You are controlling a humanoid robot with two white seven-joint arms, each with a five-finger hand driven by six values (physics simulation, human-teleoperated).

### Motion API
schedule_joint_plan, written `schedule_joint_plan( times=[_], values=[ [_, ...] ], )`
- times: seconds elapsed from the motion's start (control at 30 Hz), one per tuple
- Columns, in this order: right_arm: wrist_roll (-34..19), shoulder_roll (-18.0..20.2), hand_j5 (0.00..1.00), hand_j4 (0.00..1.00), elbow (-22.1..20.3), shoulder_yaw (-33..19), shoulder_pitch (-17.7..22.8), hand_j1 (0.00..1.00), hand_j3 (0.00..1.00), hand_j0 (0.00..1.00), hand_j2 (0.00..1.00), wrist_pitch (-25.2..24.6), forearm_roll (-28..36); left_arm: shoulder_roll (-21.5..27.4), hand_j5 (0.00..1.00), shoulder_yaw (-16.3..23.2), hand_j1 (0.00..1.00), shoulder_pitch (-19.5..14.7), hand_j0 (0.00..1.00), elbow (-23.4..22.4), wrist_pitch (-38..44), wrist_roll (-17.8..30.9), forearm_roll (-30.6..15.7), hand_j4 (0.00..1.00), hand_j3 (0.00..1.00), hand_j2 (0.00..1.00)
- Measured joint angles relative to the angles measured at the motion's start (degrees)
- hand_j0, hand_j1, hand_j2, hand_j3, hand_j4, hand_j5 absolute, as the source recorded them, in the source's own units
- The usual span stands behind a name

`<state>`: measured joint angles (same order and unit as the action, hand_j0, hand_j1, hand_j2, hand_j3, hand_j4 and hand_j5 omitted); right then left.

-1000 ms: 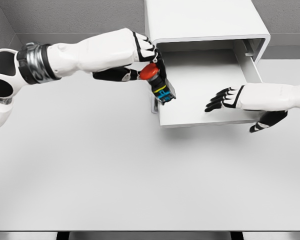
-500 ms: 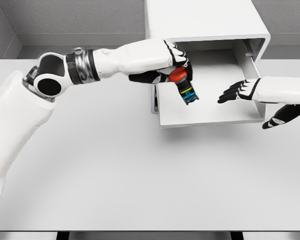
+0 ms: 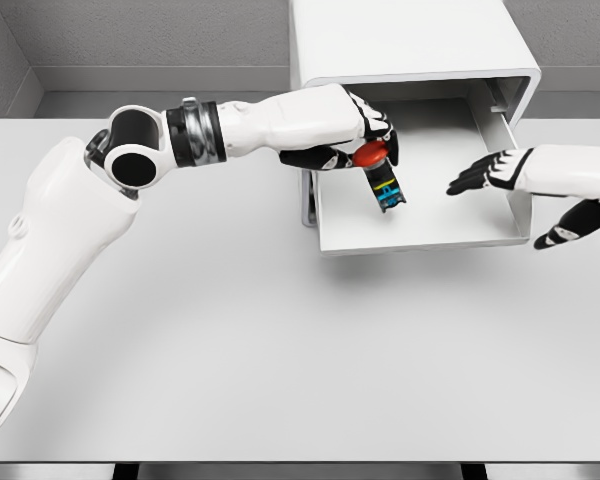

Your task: Slide open multi-storey tabletop storage cabinets and put open load switch and slide close multi-storey tabletop storage cabinets

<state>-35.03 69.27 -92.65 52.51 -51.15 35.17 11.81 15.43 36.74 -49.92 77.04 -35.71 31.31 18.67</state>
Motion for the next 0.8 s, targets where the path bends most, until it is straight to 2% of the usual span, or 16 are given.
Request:
schedule_joint_plan(
  times=[0.13,0.33,0.53,0.6,0.67,0.73,0.8],
  values=[
    [0.0,0.01,1.0,1.0,0.0,-1.79,-0.09,1.0,1.0,1.0,1.0,-0.01,-0.11,0.05,0.83,0.03,0.83,0.0,0.83,-0.04,-0.14,0.01,-0.01,0.83,0.83,0.83],
    [0.0,1.36,1.0,1.0,-1.86,-0.67,0.26,1.0,1.0,1.0,1.0,-0.01,-0.27,0.14,0.83,0.03,0.83,0.17,0.83,-0.04,-0.18,-0.05,-0.25,0.83,0.83,0.83],
    [0.0,2.81,1.0,1.0,-3.19,-0.22,0.26,1.0,1.0,1.0,1.0,-0.01,-0.27,0.53,0.89,-0.3,0.89,0.53,0.89,1.11,0.09,0.04,-0.17,0.89,0.89,0.89],
    [0.0,2.72,1.0,1.0,-3.37,-0.17,0.26,1.0,1.0,1.0,1.0,-0.01,-0.25,3.46,1.0,-0.42,1.0,0.62,1.0,5.12,0.29,0.12,-3.95,1.0,1.0,1.0],
    [0.0,2.6,1.0,1.0,-3.47,-0.12,0.26,1.0,1.0,1.0,1.0,0.0,-0.24,9.59,1.0,-0.29,1.0,1.32,1.0,11.16,0.42,0.27,-11.02,1.0,1.0,1.0],
    [0.0,2.49,1.0,1.0,-3.52,-0.14,0.35,1.0,1.0,1.0,1.0,0.0,-0.22,17.2,1.0,-0.35,1.0,4.22,1.0,16.51,0.47,0.3,-18.09,1.0,1.0,1.0],
    [0.0,2.37,1.0,1.0,-3.55,-0.11,0.53,1.0,1.0,1.0,1.0,0.01,-0.22,24.39,1.0,-0.49,1.0,7.64,1.0,19.59,0.5,0.22,-22.86,1.0,1.0,1.0]
  ],
)
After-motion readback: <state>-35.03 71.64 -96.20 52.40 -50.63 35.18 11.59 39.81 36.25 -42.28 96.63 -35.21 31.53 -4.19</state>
